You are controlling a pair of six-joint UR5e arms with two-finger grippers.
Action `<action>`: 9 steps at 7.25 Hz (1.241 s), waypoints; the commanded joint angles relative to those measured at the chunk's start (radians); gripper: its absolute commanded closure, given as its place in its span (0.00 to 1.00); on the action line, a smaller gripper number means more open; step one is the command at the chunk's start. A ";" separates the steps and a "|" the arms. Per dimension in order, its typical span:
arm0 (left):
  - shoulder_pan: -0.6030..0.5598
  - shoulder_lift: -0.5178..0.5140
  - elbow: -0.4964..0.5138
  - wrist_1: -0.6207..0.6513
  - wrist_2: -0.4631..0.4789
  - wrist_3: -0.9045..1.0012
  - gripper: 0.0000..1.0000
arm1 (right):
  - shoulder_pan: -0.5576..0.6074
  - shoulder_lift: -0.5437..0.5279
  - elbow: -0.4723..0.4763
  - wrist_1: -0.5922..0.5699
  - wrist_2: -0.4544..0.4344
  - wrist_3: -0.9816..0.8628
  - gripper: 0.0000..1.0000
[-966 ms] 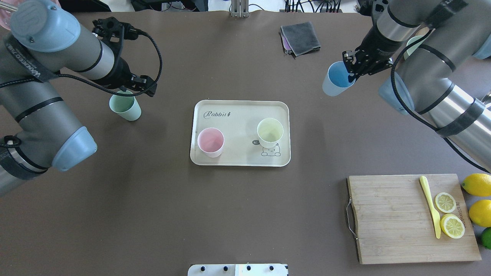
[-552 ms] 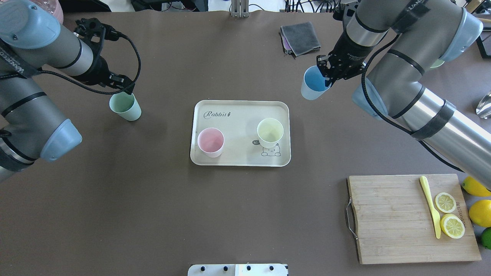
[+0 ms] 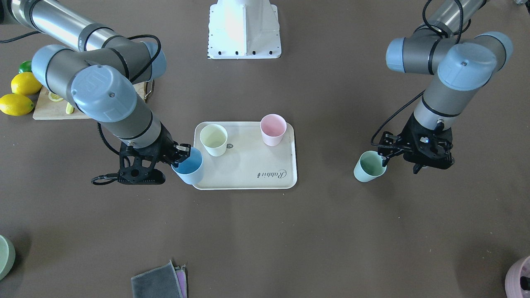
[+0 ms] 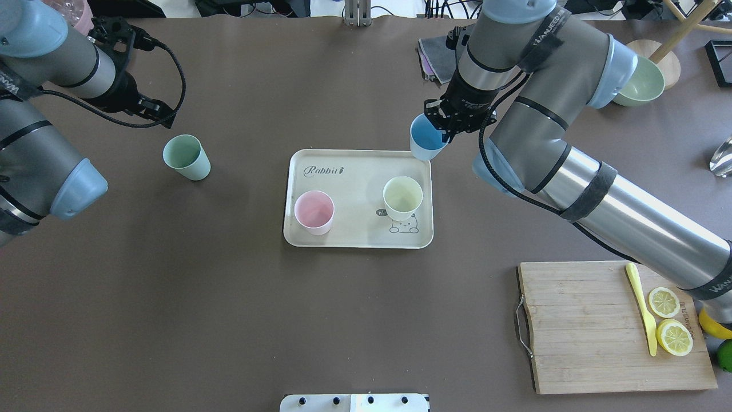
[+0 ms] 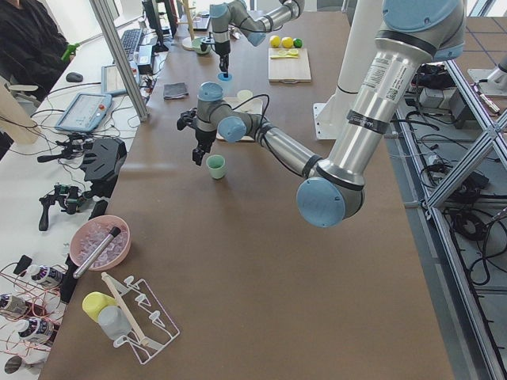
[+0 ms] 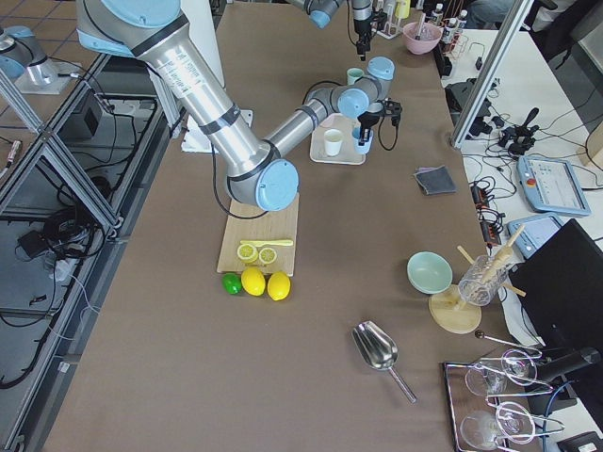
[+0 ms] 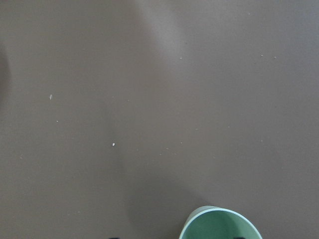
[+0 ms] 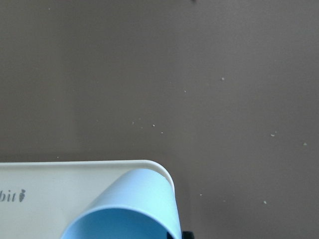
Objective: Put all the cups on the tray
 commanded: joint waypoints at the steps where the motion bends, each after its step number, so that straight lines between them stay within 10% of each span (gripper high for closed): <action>1: -0.011 0.002 0.015 -0.011 -0.001 0.010 0.19 | -0.042 0.009 -0.070 0.108 -0.030 0.064 1.00; 9: 0.007 0.016 0.121 -0.205 -0.099 -0.106 0.17 | -0.083 0.040 -0.072 0.105 -0.036 0.130 1.00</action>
